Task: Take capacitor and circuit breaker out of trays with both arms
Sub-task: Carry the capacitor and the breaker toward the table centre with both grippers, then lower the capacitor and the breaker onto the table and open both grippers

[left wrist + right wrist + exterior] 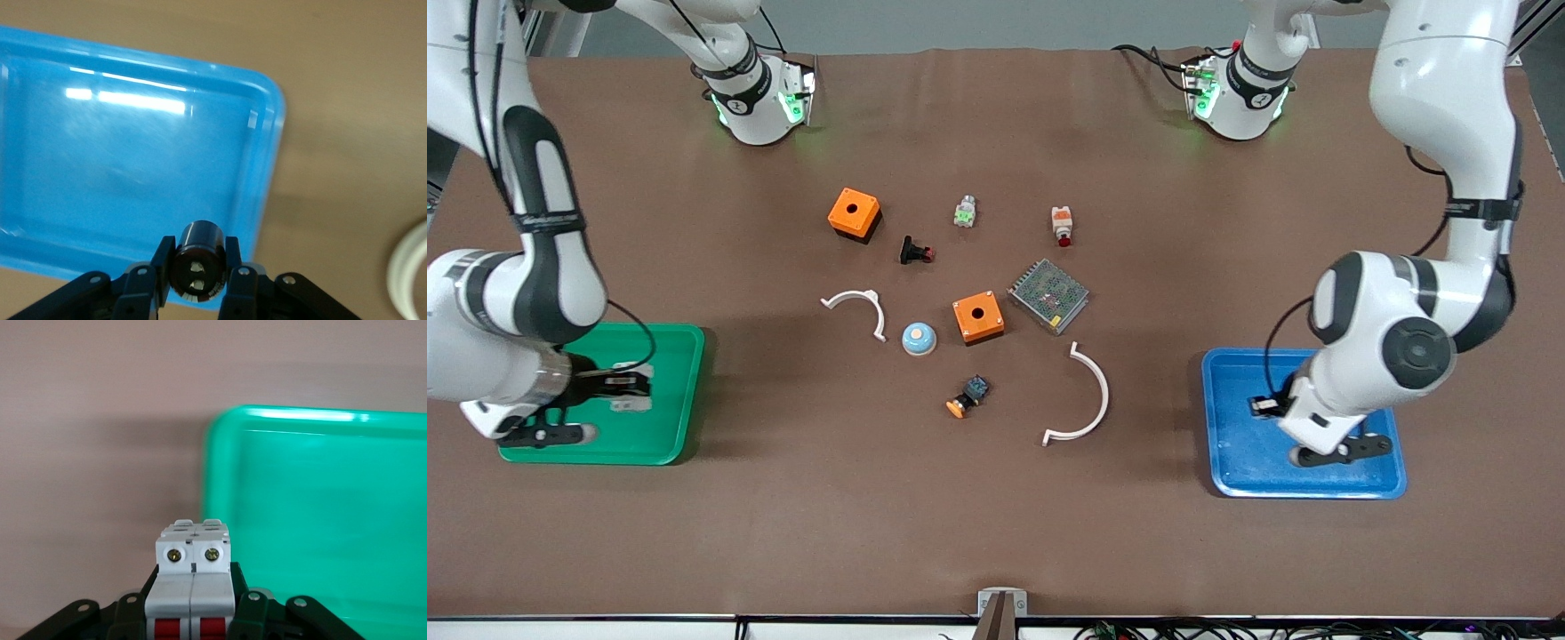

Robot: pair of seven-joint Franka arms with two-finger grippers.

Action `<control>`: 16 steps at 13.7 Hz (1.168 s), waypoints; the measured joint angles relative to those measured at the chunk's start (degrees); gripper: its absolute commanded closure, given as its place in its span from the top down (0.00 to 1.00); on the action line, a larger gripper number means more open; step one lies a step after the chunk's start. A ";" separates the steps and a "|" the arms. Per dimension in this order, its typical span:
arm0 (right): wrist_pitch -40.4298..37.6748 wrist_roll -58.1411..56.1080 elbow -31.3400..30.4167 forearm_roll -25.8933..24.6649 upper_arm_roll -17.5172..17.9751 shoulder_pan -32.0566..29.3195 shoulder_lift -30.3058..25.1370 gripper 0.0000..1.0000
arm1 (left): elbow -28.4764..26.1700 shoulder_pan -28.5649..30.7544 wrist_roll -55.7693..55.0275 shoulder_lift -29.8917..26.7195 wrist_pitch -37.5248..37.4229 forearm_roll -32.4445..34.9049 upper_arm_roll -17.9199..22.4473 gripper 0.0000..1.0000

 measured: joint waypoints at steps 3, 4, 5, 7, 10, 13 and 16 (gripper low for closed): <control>5.90 5.94 -3.59 1.90 0.04 6.60 -0.05 0.01 | -0.21 -7.07 -11.02 -0.07 -0.08 -0.03 -0.16 0.00; 8.39 7.83 -4.88 1.94 0.05 8.41 0.18 0.01 | -0.29 -9.15 -14.47 -0.04 -0.08 -0.04 -0.18 0.00; 10.85 9.55 -6.00 1.94 0.04 10.08 0.60 0.01 | -0.32 -11.11 -17.91 0.00 -0.07 -0.05 -0.20 0.00; 14.76 11.52 -7.44 1.96 0.03 12.79 2.04 0.01 | -0.38 -14.39 -24.14 0.15 -0.06 -1.05 -0.21 0.00; 18.99 15.04 -8.38 1.98 0.01 15.86 4.54 0.01 | -0.56 -18.68 -31.10 1.27 1.52 -2.85 -0.23 0.00; 22.41 18.79 -9.45 1.98 -0.02 18.00 6.14 0.01 | -0.68 -22.40 -39.51 3.59 5.57 -2.87 -0.21 0.00; 22.97 20.17 -9.77 1.98 -0.22 18.36 6.62 0.01 | -0.73 -25.73 -45.21 6.31 9.49 -2.87 -0.21 0.00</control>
